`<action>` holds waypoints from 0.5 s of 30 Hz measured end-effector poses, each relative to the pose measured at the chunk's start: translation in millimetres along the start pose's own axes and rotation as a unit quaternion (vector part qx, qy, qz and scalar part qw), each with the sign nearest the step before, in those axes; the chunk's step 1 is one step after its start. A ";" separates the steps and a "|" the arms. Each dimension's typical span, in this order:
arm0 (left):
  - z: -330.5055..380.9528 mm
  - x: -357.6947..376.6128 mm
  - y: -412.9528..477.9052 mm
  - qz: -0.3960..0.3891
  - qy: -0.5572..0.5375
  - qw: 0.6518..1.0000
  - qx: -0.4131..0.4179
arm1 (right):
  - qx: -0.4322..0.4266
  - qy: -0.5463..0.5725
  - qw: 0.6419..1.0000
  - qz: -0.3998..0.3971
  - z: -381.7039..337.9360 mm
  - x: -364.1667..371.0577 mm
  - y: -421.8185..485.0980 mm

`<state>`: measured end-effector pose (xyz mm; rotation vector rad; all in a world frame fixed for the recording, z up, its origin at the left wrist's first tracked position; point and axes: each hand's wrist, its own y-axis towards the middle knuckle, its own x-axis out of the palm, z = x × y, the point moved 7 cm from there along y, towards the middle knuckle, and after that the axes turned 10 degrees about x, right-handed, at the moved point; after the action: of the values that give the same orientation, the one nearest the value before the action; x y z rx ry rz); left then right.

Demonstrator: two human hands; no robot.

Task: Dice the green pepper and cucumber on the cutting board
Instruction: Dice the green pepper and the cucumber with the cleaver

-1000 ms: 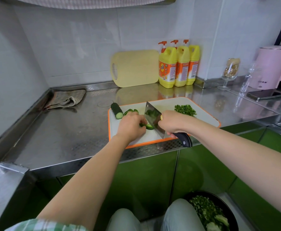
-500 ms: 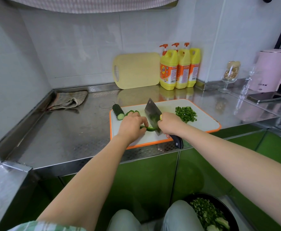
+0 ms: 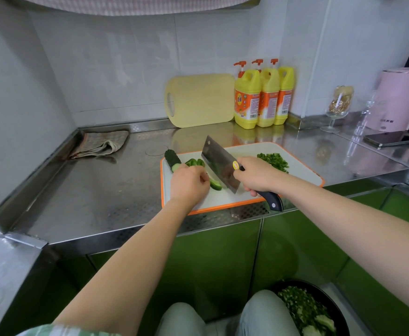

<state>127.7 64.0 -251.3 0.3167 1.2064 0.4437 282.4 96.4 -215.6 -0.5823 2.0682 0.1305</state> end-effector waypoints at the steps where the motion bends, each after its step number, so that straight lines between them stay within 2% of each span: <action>1: -1.5 -0.1 -1.2 0.005 -0.016 1.000 -0.013 | -0.004 0.002 1.000 0.002 -1.8 0.3 1.6; 5: -0.9 5.5 -2.0 -0.018 -0.075 0.996 -0.038 | -0.002 0.018 1.000 0.013 -2.3 -0.3 7.3; 11: 3.5 7.4 2.5 -0.030 -0.064 0.996 -0.051 | 0.047 0.047 0.995 0.077 23.8 -23.2 17.5; 15: 7.6 9.8 8.7 -0.013 -0.056 0.998 -0.040 | 0.083 0.043 0.993 0.076 43.0 -28.5 19.3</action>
<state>136.2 76.4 -252.8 0.2527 1.0792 0.4453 319.5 137.0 -218.0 -0.3335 2.1809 0.0217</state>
